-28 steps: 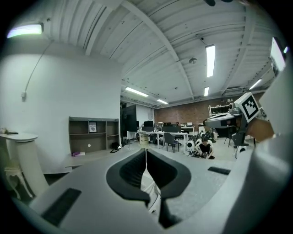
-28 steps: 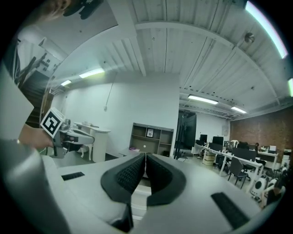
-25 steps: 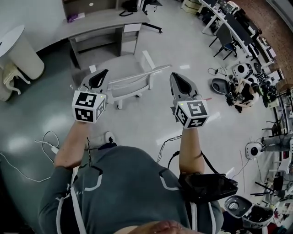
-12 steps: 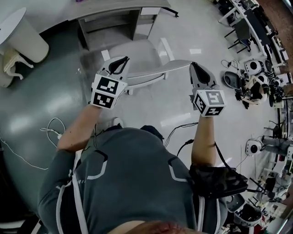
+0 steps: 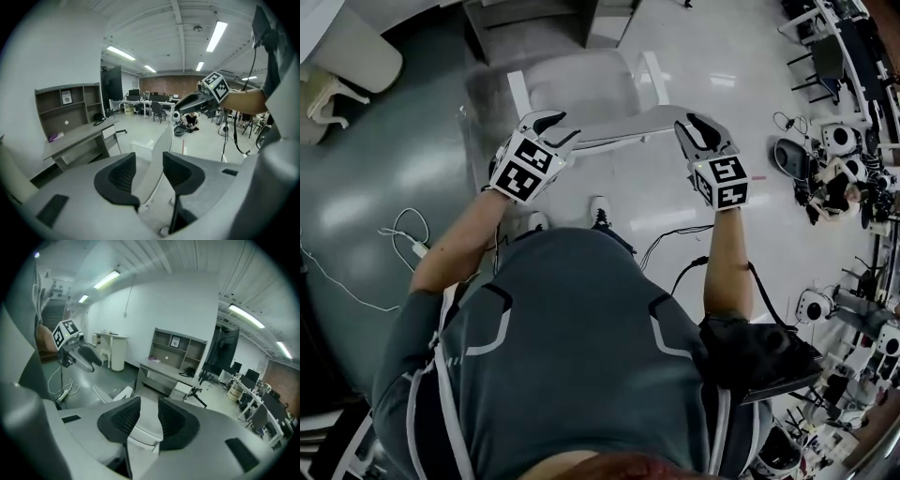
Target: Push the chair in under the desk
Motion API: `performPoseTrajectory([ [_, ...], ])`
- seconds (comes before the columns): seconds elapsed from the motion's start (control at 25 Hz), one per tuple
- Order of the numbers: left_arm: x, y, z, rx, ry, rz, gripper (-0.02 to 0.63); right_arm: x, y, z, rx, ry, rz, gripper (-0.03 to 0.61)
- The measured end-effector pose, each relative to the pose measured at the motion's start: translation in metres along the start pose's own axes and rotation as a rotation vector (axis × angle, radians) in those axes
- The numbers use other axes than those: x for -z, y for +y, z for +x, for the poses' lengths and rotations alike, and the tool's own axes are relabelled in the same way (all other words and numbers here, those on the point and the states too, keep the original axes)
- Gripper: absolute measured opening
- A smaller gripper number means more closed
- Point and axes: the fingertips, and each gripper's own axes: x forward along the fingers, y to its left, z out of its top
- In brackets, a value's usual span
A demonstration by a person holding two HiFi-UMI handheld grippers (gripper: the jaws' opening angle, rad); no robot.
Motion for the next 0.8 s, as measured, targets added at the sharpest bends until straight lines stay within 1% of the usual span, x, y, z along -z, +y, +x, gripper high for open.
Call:
performPoseTrajectory([
  [0.04,0.004,-0.002,0.009,0.003,0.032,0.014,0.192,0.008,-0.004,0.007,-0.033,0.021,-0.035,0.135],
  [0.16,0.016,-0.009,0.033,0.005,0.118,0.043,0.210,0.037,-0.006,0.022,-0.151,0.093,-0.140,0.172],
  [0.2,0.020,-0.010,0.039,0.005,0.135,0.037,0.213,0.048,-0.006,0.027,-0.190,0.120,-0.163,0.190],
  [0.28,0.026,-0.012,0.050,0.015,0.162,0.013,0.213,0.064,-0.009,0.037,-0.247,0.165,-0.199,0.203],
  [0.4,0.042,-0.020,0.066,0.056,0.232,0.003,0.221,0.084,-0.012,0.053,-0.309,0.213,-0.289,0.233],
  [0.52,0.059,-0.028,0.077,0.068,0.306,0.007,0.221,0.103,-0.011,0.065,-0.366,0.263,-0.380,0.265],
  [0.72,0.083,-0.034,0.097,0.047,0.401,0.042,0.219,0.130,-0.014,0.085,-0.423,0.332,-0.528,0.268],
  [0.8,0.090,-0.032,0.102,0.018,0.418,0.032,0.211,0.142,-0.016,0.091,-0.444,0.359,-0.573,0.267],
])
